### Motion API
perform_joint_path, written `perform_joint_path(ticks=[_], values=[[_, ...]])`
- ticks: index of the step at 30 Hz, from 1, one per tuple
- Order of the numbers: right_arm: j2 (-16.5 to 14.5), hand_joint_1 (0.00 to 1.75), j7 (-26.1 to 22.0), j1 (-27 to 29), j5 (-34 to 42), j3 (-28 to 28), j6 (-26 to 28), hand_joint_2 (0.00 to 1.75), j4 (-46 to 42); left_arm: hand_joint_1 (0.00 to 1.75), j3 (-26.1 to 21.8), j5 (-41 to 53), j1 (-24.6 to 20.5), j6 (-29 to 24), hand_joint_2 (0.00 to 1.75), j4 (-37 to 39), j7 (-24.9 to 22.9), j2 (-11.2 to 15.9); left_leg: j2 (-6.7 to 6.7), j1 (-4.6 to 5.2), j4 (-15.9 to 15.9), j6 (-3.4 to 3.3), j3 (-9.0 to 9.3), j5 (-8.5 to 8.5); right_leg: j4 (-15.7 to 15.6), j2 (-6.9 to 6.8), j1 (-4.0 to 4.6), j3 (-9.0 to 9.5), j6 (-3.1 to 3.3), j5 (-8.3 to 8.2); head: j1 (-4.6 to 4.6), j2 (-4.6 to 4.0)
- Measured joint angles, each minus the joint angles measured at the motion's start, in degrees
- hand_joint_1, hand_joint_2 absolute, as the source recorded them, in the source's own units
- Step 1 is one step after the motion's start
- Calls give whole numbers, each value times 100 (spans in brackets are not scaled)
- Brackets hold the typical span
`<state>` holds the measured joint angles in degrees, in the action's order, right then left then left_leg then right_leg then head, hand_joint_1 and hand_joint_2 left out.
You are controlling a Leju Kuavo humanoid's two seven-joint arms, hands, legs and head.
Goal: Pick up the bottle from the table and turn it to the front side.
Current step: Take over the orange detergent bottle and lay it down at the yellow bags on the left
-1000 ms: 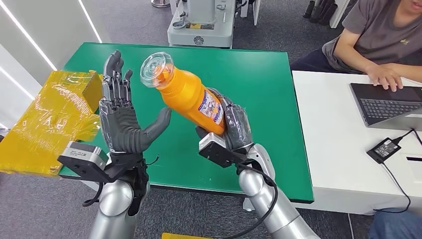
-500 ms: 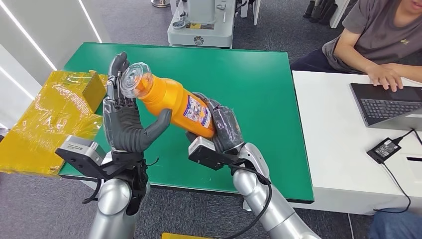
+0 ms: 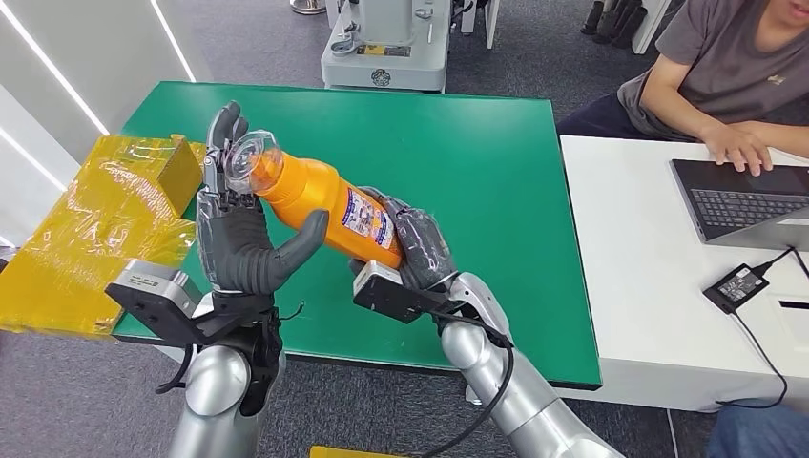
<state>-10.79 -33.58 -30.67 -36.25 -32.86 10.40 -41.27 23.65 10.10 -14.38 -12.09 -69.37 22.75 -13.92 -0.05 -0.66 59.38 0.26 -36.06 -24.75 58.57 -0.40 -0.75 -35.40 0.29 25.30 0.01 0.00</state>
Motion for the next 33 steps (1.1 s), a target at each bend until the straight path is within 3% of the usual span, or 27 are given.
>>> perform_joint_path(ticks=[10,21,33], values=[[-16,175,-19,-38,-39,-43,62,175,93,0,0,549,-6,-399,175,17,-198,-20,0,0,0,0,0,0,-1,0,0,0,0,0,0,0],[-27,175,-472,-24,207,-43,699,175,-16,0,0,555,-64,-183,175,150,-212,-77,-1,0,0,0,0,0,-1,1,0,-1,0,0,1,0],[-30,175,-622,48,217,-44,941,175,-120,0,0,605,-68,-10,175,205,-292,-110,-1,0,0,0,0,0,-1,1,0,-1,0,0,0,0]])
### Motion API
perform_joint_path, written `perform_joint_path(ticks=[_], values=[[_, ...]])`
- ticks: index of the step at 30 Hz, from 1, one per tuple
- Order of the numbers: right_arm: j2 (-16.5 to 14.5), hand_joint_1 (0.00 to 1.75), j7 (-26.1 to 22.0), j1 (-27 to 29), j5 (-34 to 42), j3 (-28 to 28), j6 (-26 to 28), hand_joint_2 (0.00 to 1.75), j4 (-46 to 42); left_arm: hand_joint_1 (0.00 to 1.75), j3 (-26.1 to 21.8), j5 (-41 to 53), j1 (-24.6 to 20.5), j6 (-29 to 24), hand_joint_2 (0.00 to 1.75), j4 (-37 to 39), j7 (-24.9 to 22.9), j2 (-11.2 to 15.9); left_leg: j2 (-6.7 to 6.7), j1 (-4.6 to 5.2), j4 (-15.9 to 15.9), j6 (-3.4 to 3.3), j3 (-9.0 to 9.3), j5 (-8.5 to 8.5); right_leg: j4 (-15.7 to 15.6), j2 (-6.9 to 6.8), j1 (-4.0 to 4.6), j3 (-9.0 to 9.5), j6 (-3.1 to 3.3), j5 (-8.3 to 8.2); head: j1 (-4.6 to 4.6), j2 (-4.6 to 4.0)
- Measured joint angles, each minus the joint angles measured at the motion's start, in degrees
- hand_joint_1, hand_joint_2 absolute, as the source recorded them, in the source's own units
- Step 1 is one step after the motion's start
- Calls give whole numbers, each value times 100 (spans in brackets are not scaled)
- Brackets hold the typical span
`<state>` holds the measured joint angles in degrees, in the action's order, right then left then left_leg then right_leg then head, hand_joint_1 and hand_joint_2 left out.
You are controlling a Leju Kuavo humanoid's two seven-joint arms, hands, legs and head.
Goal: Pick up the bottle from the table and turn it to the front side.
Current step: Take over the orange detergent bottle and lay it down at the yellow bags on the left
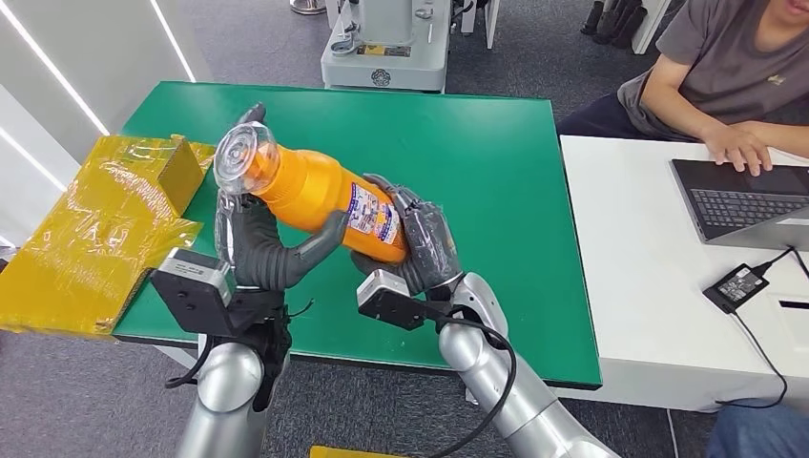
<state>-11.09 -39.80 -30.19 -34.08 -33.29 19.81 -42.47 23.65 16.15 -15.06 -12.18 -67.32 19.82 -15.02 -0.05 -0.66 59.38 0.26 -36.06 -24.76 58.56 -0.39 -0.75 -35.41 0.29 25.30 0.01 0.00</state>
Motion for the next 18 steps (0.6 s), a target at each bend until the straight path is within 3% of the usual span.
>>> perform_joint_path(ticks=[6,7,11,13,18], values=[[-14,175,170,-22,-123,-11,-28,175,81,0,0,-43,37,82,175,-2,31,-21,0,0,0,0,0,0,0,0,0,0,0,0,0,0],[-15,175,269,-37,-170,-20,-68,175,120,7,-1,-59,54,55,175,-13,51,-21,0,0,0,0,0,0,0,0,0,0,0,0,0,0],[-22,175,610,-122,-323,-64,-272,175,329,160,-11,-101,126,-15,175,-98,114,-18,0,0,0,0,0,0,0,0,0,0,0,0,0,0],[-27,175,689,-149,-364,-85,-309,175,412,175,-18,-121,137,-23,175,-134,130,-17,1,0,0,0,0,0,0,-1,0,0,0,0,0,0],[-28,175,909,-188,-533,-117,-362,175,549,175,-33,-212,139,-38,175,-171,231,-17,0,0,0,0,0,0,0,-1,0,0,0,0,1,0]])
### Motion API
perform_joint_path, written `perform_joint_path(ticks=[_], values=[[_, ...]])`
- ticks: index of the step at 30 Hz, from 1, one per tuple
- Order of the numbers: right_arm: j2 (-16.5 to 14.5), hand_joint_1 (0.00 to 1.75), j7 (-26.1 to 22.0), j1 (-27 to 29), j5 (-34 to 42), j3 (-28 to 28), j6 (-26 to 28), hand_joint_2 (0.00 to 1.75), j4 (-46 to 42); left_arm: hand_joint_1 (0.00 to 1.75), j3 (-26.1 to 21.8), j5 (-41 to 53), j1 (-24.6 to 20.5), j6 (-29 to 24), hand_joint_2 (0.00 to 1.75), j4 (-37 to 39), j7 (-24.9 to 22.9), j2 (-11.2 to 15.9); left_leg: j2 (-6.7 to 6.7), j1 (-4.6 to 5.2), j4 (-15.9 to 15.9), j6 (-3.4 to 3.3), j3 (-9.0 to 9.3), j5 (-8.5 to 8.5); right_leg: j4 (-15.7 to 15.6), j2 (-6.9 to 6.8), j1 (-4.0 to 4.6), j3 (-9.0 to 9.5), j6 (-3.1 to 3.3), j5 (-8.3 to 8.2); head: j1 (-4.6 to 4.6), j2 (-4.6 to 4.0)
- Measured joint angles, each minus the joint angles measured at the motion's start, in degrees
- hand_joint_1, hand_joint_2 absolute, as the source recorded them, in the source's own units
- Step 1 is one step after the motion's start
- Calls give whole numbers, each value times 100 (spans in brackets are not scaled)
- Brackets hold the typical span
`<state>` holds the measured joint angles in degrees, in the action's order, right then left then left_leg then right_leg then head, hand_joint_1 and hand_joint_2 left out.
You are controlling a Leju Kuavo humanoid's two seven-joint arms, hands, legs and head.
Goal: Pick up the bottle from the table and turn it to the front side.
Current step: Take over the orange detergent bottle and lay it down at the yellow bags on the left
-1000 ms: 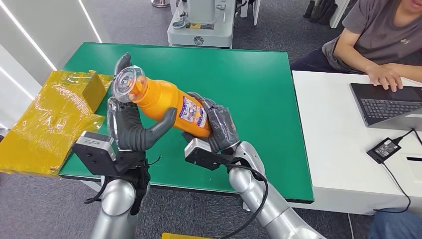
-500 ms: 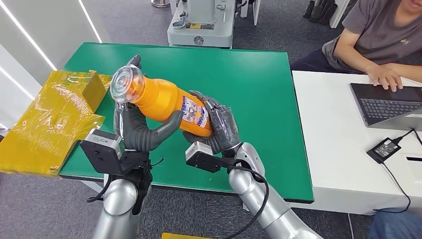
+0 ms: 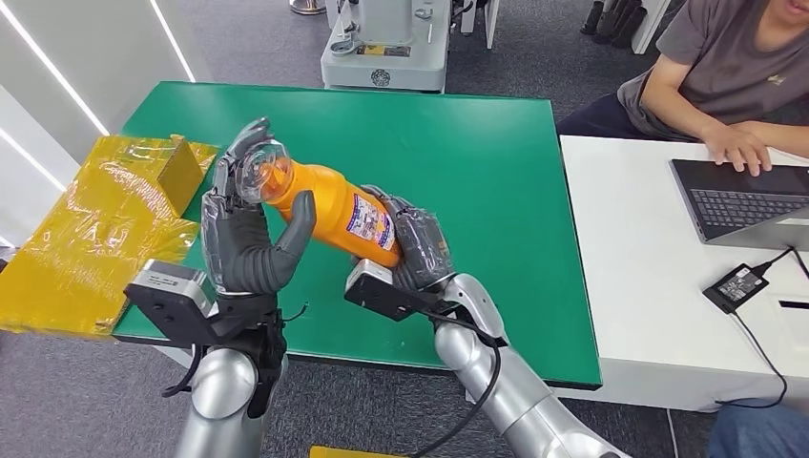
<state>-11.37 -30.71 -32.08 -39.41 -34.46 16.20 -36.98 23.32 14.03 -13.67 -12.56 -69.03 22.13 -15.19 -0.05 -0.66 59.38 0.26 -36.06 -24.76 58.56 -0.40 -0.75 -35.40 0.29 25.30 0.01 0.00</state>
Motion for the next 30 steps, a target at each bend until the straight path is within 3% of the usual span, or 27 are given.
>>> perform_joint_path(ticks=[5,11,15,30], values=[[0,175,212,-14,-206,-55,-34,175,56,175,-32,-11,0,-13,175,-3,45,4,0,0,0,0,0,0,0,0,0,0,0,0,0,0],[0,175,145,0,-258,-67,78,175,32,169,-61,-13,-3,15,175,-2,71,3,0,0,0,0,0,0,0,0,0,-1,0,0,-1,0],[0,175,-11,47,-219,-56,220,175,-39,1,-61,-27,-16,48,175,-2,71,-1,0,0,0,0,0,0,0,0,0,-1,0,0,-1,0],[-17,175,-538,86,152,-12,584,175,-234,0,-59,50,-12,144,175,10,-90,-2,-1,0,0,0,0,0,0,1,0,-1,0,0,-1,0]])
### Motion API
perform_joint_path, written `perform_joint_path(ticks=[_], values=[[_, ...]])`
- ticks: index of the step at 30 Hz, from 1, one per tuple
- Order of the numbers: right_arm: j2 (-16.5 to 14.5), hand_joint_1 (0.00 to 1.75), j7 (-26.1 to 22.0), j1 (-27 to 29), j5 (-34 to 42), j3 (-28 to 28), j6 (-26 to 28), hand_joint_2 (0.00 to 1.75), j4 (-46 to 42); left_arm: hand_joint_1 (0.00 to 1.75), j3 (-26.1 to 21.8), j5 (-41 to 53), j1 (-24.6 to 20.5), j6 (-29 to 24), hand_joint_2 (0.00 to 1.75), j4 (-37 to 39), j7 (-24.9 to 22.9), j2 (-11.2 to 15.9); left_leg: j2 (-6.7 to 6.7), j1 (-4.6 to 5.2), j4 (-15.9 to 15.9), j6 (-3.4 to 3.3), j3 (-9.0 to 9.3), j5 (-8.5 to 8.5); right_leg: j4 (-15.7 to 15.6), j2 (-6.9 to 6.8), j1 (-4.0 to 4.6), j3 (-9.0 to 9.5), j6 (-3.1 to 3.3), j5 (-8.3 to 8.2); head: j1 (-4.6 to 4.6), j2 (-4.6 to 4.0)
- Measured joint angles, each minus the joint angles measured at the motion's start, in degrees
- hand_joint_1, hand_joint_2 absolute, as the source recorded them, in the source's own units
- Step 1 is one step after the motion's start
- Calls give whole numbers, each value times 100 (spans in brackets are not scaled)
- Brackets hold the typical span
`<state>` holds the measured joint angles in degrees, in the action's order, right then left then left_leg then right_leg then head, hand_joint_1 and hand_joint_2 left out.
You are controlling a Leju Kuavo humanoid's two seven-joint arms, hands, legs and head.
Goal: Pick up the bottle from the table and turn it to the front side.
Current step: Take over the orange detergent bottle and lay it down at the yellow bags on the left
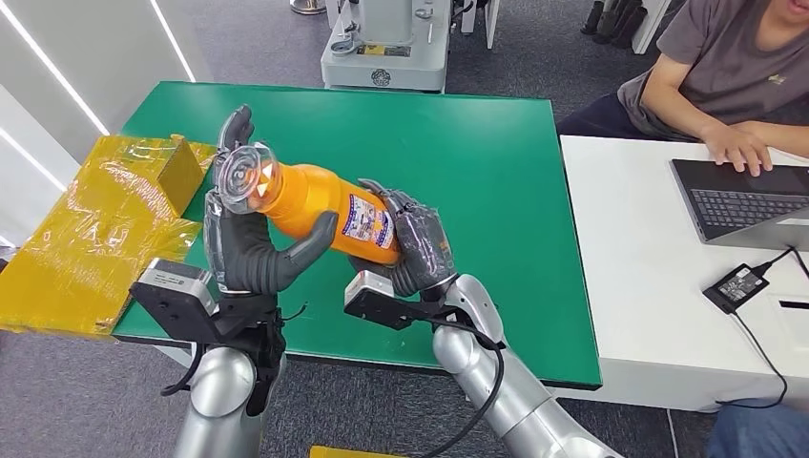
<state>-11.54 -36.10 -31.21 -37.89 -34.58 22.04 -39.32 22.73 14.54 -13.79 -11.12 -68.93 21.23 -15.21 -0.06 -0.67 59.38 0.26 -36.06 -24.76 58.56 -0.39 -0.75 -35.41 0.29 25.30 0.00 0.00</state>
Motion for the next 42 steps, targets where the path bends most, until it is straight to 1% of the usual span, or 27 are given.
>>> perform_joint_path(ticks=[7,8,10,11,12,14,18,29,30,31,32,33,34,35,36,42], values=[[-22,175,27,-9,54,-2,-163,175,41,0,0,58,24,22,175,-1,-60,0,0,0,0,0,0,0,0,0,0,0,0,0,0,0],[-27,175,49,-11,53,-2,-203,175,61,13,0,68,36,13,175,-2,-63,0,0,0,0,0,0,0,0,0,0,0,0,0,1,0],[-35,175,107,-12,44,-2,-239,175,107,94,-1,62,58,-30,175,-9,-38,0,0,0,0,0,0,0,0,-1,0,0,0,0,1,0],[-38,175,136,-13,39,-2,-239,175,131,138,-3,30,66,-67,175,-22,6,0,1,0,0,0,0,0,0,-1,0,1,0,0,1,0],[-41,175,164,-13,37,-2,-238,175,156,168,-6,-19,72,-111,175,-43,66,0,1,0,0,0,-1,0,0,-1,0,1,0,0,1,0],[-45,175,203,-12,32,-3,-237,175,213,175,-11,-124,81,-184,175,-104,187,0,1,0,0,0,-1,0,0,-1,0,1,0,0,1,0],[-54,175,222,-12,22,-8,-234,175,288,175,-16,-187,91,-230,175,-184,267,0,1,0,0,0,-1,0,0,-2,0,1,0,0,1,0],[-59,175,172,8,19,-15,-171,175,295,175,-15,-223,92,-134,175,-191,279,2,0,0,0,0,0,0,0,-1,0,0,0,0,0,0],[-59,175,151,15,28,-15,-150,175,292,170,-15,-228,91,-127,175,-190,279,2,0,0,0,0,0,0,0,-1,0,0,0,0,0,0],[-59,175,132,23,36,-15,-128,175,290,158,-15,-233,91,-121,175,-190,279,2,0,0,0,0,0,0,0,-1,0,0,0,0,0,0],[-59,175,111,31,44,-15,-109,175,287,138,-15,-236,91,-116,175,-189,279,2,0,0,0,0,0,0,0,0,0,0,0,0,0,0],[-59,175,91,39,53,-14,-91,175,282,95,-15,-237,91,-111,175,-189,277,2,0,0,0,0,0,0,0,0,0,0,0,0,0,0],[-59,175,72,46,62,-14,-74,175,277,55,-15,-236,90,-104,175,-189,269,2,0,0,0,0,0,0,0,0,0,0,0,0,0,0],[-59,175,51,51,74,-11,-54,175,269,24,-14,-230,90,-94,175,-189,253,2,0,0,0,0,0,0,0,0,0,0,0,0,0,0],[-59,175,28,55,90,-9,-28,175,260,0,-13,-220,89,-82,175,-189,226,2,0,0,0,0,0,0,0,0,0,0,0,0,0,0],[-70,175,-85,43,167,1,69,175,175,0,-7,-163,86,-2,175,-178,93,1,0,0,0,0,0,0,0,0,0,0,0,0,1,0]])
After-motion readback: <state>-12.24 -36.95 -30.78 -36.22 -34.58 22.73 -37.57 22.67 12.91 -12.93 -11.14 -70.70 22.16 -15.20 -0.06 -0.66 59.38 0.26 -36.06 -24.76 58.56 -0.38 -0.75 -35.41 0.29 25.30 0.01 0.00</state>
